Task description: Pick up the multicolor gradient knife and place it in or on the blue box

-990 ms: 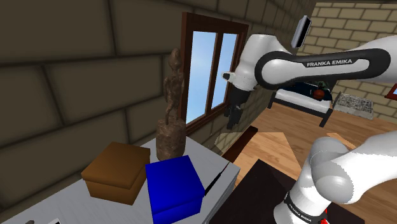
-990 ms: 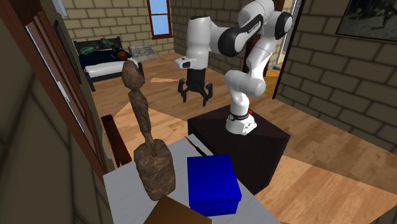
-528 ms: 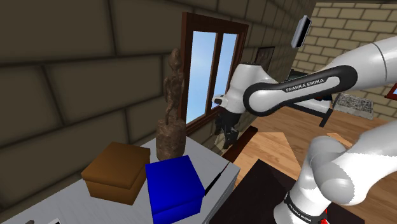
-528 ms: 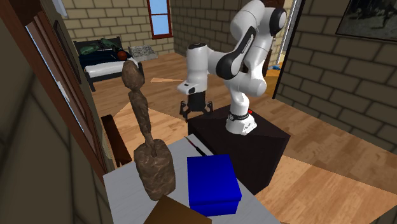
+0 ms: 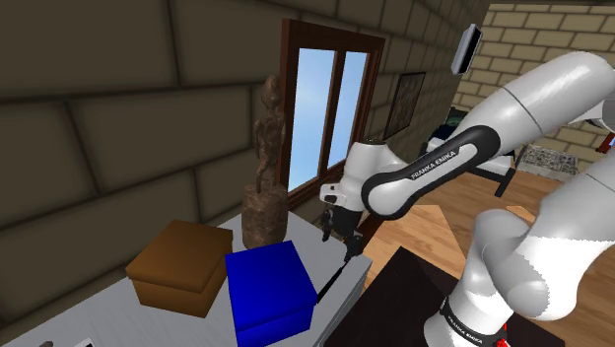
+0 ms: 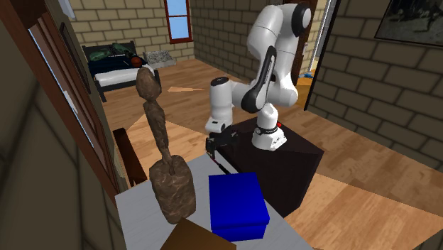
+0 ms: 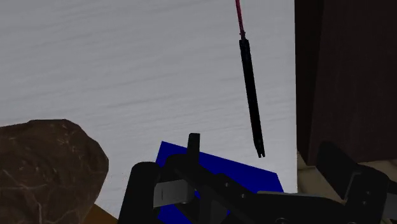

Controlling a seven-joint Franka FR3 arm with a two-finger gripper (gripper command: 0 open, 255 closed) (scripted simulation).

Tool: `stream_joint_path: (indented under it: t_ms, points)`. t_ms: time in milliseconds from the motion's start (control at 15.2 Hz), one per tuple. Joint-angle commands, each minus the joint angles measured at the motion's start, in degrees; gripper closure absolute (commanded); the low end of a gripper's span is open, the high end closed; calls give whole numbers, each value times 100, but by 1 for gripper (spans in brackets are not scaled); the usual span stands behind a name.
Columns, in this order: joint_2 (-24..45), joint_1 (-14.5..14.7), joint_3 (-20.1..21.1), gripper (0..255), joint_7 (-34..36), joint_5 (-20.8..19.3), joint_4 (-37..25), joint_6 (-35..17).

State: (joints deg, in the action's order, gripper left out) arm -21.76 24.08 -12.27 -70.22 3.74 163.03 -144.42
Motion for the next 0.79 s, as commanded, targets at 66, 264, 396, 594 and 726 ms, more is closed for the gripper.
stream_joint_path:
  t_ms: [66, 264, 396, 594, 726]
  points:
    - [683, 436, -253, 0, -950, 292, 146, -716]
    - [1445, 962, -541, 0, -2142, 931, 165, -1341]
    - [1688, 1099, -573, 0, -2376, 1266, 144, -1541]
    - [2071, 1291, -570, 0, -2845, 1927, 82, -1810]
    - [2336, 1382, -510, 0, -3235, 2468, 15, -1963]
